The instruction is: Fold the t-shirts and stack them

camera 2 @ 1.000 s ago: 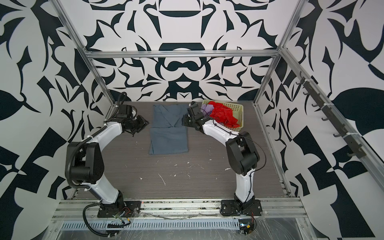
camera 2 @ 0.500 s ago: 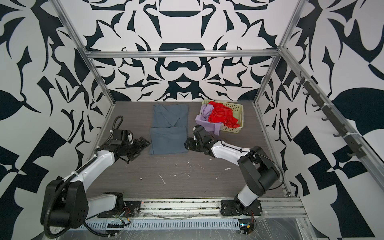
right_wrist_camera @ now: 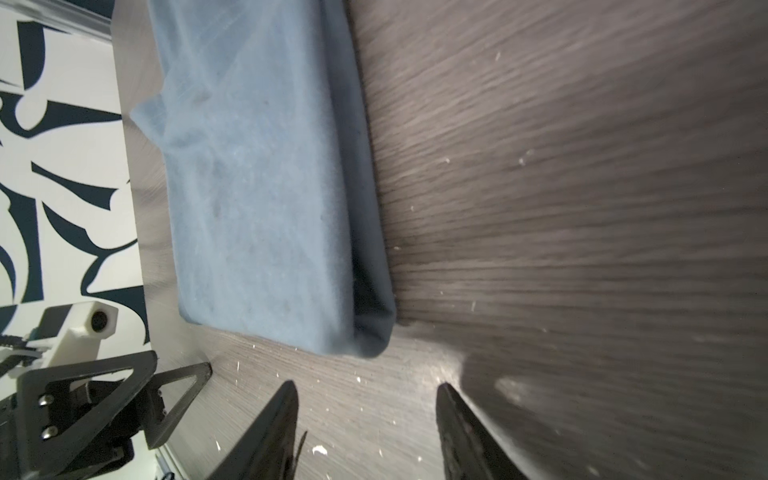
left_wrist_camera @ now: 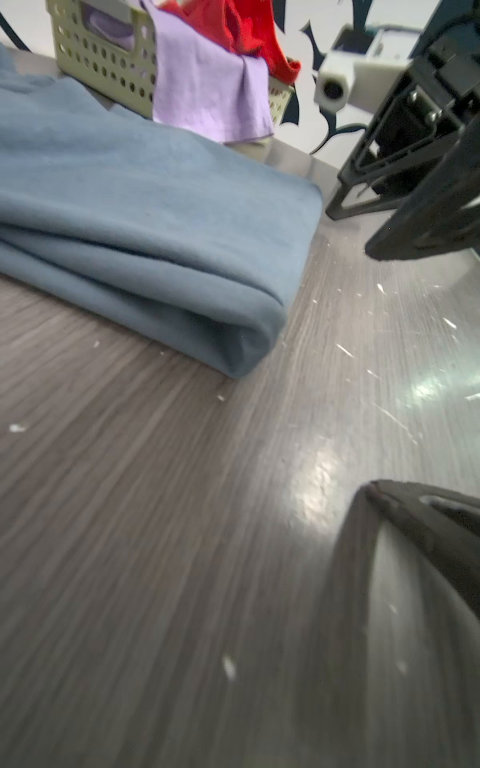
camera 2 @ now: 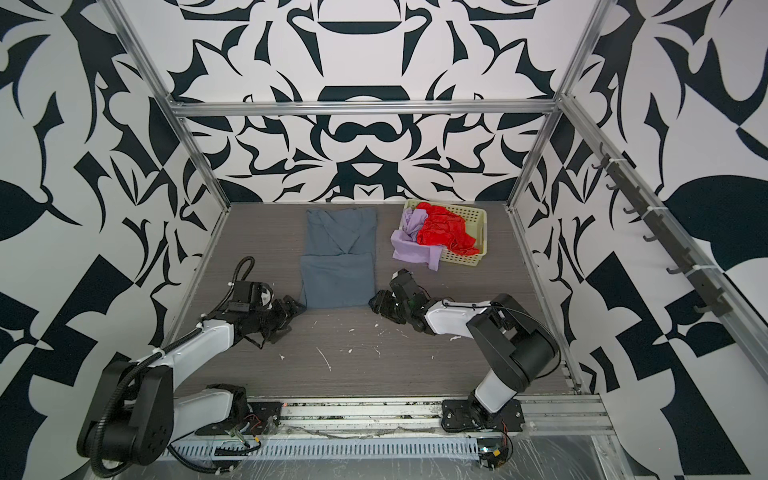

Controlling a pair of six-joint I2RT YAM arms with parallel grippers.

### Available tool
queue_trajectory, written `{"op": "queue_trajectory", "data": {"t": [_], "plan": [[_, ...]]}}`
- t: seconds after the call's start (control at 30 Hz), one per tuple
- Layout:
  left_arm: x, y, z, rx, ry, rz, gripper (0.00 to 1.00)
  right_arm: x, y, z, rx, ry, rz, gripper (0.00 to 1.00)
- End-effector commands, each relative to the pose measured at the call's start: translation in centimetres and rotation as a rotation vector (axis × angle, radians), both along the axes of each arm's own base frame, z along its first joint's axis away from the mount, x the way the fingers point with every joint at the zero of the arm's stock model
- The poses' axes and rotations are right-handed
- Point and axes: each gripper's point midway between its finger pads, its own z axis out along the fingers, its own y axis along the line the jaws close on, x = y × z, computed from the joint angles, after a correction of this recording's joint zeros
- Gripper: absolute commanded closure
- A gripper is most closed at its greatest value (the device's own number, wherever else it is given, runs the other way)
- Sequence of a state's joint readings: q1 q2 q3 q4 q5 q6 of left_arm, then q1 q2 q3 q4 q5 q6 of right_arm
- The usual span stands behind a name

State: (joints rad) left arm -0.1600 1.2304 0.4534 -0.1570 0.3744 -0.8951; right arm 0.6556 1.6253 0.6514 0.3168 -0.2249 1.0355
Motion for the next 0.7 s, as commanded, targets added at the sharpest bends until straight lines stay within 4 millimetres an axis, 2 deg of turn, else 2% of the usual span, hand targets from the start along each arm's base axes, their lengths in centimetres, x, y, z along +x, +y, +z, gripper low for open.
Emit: {"op": "queue_trajectory", "data": {"t": [0.0,0.03,0.17,0.3,0.47,0.57,0.67], "plan": [[0.7,-0.5,-0.1,-0.029,-0.010,0.007,0.25,0.8,1.0,1.1,0.072,-0.026,-0.034,0.44],[0.8,-0.5,-0.9,-0.024,0.018,0.009,0.28,0.8,1.0,0.9,0.072,-0.019,-0.041,0.44],[1.5,-0.9,-1.3,-0.034,0.026,0.009,0.36,0.9,1.4,0.2,0.058,-0.006,-0.064,0.46],[2.0,-1.0,-2.1,-0.024,0.041,0.010,0.45,1.0,1.0,-0.7,0.000,-0.011,-0.092,0.46],[2.2,-0.5,-3.2,0.013,0.060,0.017,0.60,1.5,0.9,-1.3,-0.011,-0.013,-0.108,0.50],[2.5,-0.1,-3.5,0.042,0.054,0.023,0.68,2.1,0.8,-1.4,-0.030,-0.036,-0.120,0.57],[2.9,0.1,-3.5,0.061,0.045,0.023,0.75,2.7,0.8,-1.6,-0.054,-0.056,-0.126,0.69]]}}
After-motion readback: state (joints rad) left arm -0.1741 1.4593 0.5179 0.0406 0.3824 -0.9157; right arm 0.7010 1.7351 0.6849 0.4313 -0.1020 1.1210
